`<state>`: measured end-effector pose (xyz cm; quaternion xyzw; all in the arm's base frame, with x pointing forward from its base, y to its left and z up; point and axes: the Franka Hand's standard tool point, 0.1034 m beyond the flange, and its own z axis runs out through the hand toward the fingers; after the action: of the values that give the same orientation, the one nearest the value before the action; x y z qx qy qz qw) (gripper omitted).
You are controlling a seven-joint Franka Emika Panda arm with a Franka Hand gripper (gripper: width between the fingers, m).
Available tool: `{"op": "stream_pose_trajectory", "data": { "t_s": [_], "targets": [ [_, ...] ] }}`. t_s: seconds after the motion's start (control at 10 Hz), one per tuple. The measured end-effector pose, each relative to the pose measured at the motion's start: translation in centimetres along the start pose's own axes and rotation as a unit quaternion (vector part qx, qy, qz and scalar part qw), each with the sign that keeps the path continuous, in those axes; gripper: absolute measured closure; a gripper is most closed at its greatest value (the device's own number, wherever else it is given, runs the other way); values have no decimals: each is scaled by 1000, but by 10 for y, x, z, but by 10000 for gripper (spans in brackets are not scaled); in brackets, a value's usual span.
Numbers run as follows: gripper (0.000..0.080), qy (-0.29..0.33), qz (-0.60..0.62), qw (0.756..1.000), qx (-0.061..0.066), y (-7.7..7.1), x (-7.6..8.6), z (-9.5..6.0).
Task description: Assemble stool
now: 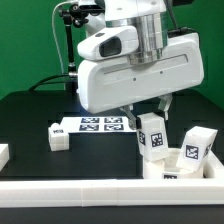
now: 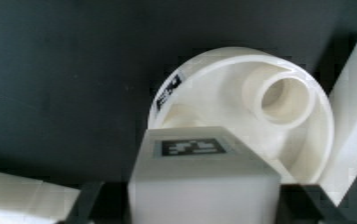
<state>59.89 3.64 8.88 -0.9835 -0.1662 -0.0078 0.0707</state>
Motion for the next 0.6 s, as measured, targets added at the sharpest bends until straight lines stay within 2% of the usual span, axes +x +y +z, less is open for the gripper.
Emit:
{"op": "stream_pose_trajectory", "data": {
  "t_s": [0.4,0.6],
  "targets": [
    [462,0,9,1000,2,-1,0,0],
    [462,4,107,994,16,-4,1,1]
  ]
}}
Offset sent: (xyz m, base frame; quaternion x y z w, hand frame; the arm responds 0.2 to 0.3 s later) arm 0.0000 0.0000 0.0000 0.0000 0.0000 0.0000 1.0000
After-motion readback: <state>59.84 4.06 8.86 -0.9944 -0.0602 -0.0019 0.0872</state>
